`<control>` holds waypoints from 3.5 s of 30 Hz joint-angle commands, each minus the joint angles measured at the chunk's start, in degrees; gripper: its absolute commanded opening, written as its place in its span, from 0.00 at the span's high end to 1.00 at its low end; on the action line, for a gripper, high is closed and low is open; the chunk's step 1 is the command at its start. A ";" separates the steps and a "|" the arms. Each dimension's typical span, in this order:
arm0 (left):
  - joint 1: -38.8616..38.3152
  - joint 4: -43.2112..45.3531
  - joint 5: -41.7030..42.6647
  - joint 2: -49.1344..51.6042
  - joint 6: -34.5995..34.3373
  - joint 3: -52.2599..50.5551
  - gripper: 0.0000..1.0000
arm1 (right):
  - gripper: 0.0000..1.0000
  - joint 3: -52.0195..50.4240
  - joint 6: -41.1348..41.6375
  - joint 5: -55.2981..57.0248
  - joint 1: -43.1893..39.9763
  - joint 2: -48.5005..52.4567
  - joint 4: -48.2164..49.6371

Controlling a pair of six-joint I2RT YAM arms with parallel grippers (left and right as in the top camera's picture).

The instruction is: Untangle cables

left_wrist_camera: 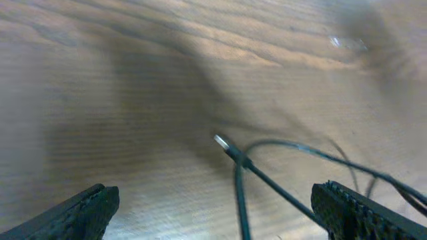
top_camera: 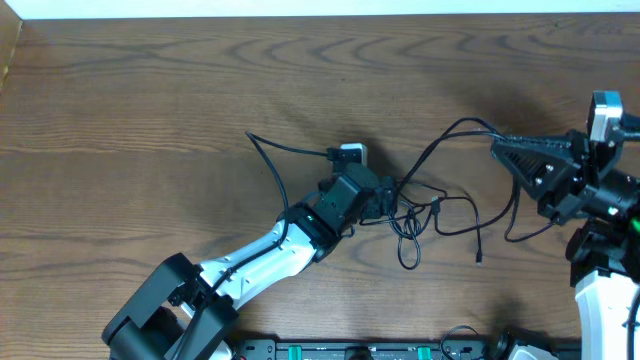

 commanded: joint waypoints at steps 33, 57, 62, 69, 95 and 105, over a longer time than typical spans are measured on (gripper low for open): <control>1.22 -10.82 11.37 -3.87 22.03 1.16 0.92 | 0.59 3.89 -20.72 -8.28 1.42 11.96 -19.78; 16.74 -1.70 15.26 -30.53 20.48 5.90 0.92 | 0.30 -0.76 -43.52 4.33 22.97 33.31 -28.68; 16.74 -1.73 15.26 -30.51 20.48 5.90 0.92 | 0.25 -0.76 -55.04 12.31 29.20 36.70 -39.43; 16.76 -1.73 15.26 -30.42 20.48 5.90 0.92 | 0.17 -0.76 -58.18 24.68 39.39 38.36 -44.09; 16.74 -8.48 14.29 -30.40 20.55 5.90 0.92 | 0.99 -0.72 -56.54 12.72 40.04 36.24 -43.19; 15.04 -25.31 14.64 -25.81 20.48 5.81 0.92 | 0.99 -0.72 -30.64 3.63 26.27 23.04 -13.35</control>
